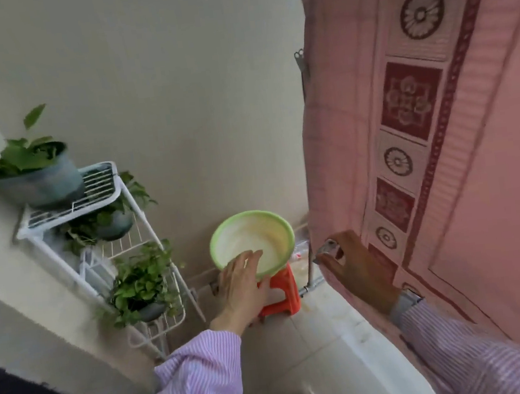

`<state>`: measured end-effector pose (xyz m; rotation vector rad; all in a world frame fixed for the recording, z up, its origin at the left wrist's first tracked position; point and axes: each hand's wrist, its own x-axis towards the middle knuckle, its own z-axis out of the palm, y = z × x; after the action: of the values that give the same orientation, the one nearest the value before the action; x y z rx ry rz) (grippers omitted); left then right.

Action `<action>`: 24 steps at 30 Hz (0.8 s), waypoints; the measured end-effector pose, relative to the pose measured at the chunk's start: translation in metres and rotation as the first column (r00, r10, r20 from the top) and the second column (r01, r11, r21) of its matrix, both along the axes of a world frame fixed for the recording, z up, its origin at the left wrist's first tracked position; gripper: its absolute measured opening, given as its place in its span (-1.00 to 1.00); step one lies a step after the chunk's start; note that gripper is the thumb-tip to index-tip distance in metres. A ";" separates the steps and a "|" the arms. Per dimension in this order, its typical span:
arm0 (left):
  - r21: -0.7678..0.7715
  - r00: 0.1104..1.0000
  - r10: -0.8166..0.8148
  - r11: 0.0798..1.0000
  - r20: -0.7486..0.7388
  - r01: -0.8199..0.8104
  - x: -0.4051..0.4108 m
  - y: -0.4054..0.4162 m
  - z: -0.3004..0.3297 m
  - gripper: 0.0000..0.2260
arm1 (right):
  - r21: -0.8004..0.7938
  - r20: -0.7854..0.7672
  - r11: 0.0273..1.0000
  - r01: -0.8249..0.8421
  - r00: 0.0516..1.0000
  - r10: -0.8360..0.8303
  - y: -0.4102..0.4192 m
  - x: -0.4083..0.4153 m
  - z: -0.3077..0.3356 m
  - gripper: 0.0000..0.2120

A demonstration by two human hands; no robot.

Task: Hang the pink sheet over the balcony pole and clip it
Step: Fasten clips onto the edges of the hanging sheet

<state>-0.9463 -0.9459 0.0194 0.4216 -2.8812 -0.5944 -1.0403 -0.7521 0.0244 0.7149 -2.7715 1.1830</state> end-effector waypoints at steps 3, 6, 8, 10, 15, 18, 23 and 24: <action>0.039 1.000 -0.024 0.999 -0.017 0.025 -0.076 -0.042 0.001 -0.60 | 0.025 0.078 1.000 0.013 0.997 -0.015 -0.040 -0.079 -0.006 -0.69; 0.168 0.995 0.009 0.986 -0.101 0.008 -0.135 -0.074 0.007 -0.68 | 0.070 0.086 0.997 0.017 0.996 -0.023 -0.072 -0.140 -0.009 -0.68; 0.229 0.991 0.027 0.973 -0.129 0.003 -0.169 -0.091 0.004 -0.73 | 0.090 0.077 0.996 0.025 0.997 -0.032 -0.087 -0.172 -0.009 -0.69; 0.300 0.992 0.010 0.953 -0.129 0.029 -0.209 -0.107 -0.005 -0.75 | 0.086 0.092 0.994 0.063 0.993 -0.071 -0.098 -0.200 -0.009 -0.72; 0.444 0.985 -0.095 0.884 -0.144 0.150 -0.321 -0.123 -0.027 -0.79 | 0.078 0.164 0.983 0.168 0.970 -0.179 -0.115 -0.259 -0.015 -0.77; 0.535 0.955 -0.217 0.793 -0.201 0.293 -0.391 -0.124 -0.031 -0.81 | 0.053 0.232 0.946 0.320 0.917 -0.324 -0.128 -0.292 -0.015 -0.70; 0.628 0.861 -0.462 0.610 -0.213 0.483 -0.485 -0.113 -0.035 -0.64 | 0.039 0.228 0.857 0.514 0.831 -0.508 -0.159 -0.338 -0.018 -0.76; 0.654 0.837 -0.515 0.571 -0.186 0.496 -0.499 -0.109 -0.039 -0.55 | 0.036 0.231 0.835 0.549 0.808 -0.542 -0.163 -0.345 -0.017 -0.77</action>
<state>-1.4457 -1.0549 -0.0200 -0.3782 -2.6684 -1.7847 -1.3856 -0.9155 0.0077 -0.2535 -2.8147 1.2274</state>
